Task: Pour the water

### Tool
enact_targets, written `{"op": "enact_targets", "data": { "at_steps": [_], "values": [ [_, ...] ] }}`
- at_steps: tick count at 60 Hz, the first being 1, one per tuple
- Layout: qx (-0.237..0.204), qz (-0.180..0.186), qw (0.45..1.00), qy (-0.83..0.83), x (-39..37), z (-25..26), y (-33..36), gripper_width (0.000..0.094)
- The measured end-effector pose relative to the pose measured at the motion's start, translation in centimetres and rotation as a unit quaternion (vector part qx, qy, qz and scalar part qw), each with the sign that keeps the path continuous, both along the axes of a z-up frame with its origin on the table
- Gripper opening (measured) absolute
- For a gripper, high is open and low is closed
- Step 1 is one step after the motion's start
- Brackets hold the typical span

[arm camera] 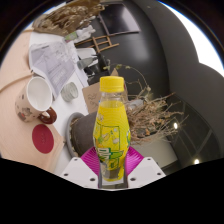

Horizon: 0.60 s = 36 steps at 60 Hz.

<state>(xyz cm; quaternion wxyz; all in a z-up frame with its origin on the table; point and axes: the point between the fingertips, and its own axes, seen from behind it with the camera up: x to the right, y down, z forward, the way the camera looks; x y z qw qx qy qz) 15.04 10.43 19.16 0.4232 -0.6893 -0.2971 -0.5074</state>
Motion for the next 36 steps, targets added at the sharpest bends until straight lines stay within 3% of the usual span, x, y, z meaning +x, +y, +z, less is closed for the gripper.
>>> {"op": "enact_targets", "data": {
  "at_steps": [7,17,28,36],
  "values": [
    [-0.042,0.030,0.989,-0.140,-1.9,-1.4,2.7,0.0287],
    [-0.066,0.052,0.957,-0.276,-3.0,-1.8,4.4,0.0287],
    [-0.084,0.067,0.950,-0.294,-3.3,-2.7,4.5,0.0285],
    [-0.069,0.058,0.980,-0.179,-3.5,-2.5,4.0,0.0287]
  ]
}}
